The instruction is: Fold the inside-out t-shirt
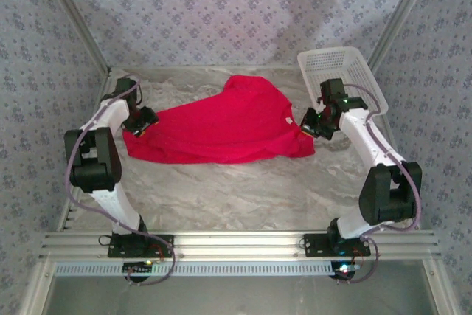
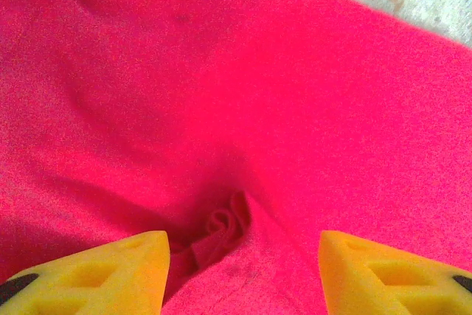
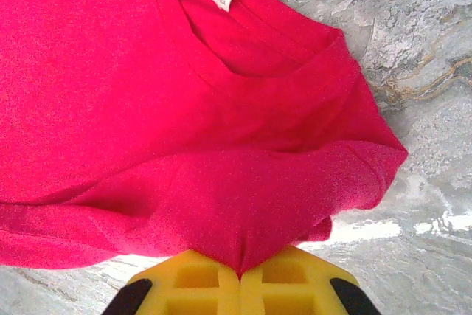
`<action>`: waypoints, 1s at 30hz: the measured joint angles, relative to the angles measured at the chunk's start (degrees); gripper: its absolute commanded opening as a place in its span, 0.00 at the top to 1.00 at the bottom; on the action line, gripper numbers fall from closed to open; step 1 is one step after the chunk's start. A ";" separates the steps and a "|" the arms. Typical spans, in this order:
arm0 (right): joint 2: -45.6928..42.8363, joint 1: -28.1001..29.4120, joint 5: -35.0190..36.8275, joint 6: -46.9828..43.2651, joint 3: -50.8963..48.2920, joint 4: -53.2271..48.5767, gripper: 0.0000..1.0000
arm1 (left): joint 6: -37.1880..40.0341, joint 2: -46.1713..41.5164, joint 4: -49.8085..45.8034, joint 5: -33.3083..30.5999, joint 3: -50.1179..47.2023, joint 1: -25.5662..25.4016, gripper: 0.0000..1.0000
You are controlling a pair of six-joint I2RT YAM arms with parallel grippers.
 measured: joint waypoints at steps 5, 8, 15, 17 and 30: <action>1.03 0.63 -0.04 -0.24 1.22 0.37 1.00 | -0.26 -7.54 0.50 2.23 -8.50 0.26 0.46; 1.31 0.98 -0.04 -0.24 1.55 0.44 1.00 | -0.50 -8.50 1.09 3.23 -9.90 0.55 0.46; 1.33 1.73 -0.24 -0.26 1.92 0.44 1.00 | -1.14 -6.80 3.30 3.85 -9.64 0.66 0.48; 1.33 1.99 -0.28 -0.24 1.99 0.39 1.00 | -1.11 -5.14 3.50 3.63 -8.63 0.66 0.49; 1.64 3.61 -0.50 -0.26 3.96 0.35 1.00 | -1.29 0.04 5.53 3.43 -4.87 0.63 0.65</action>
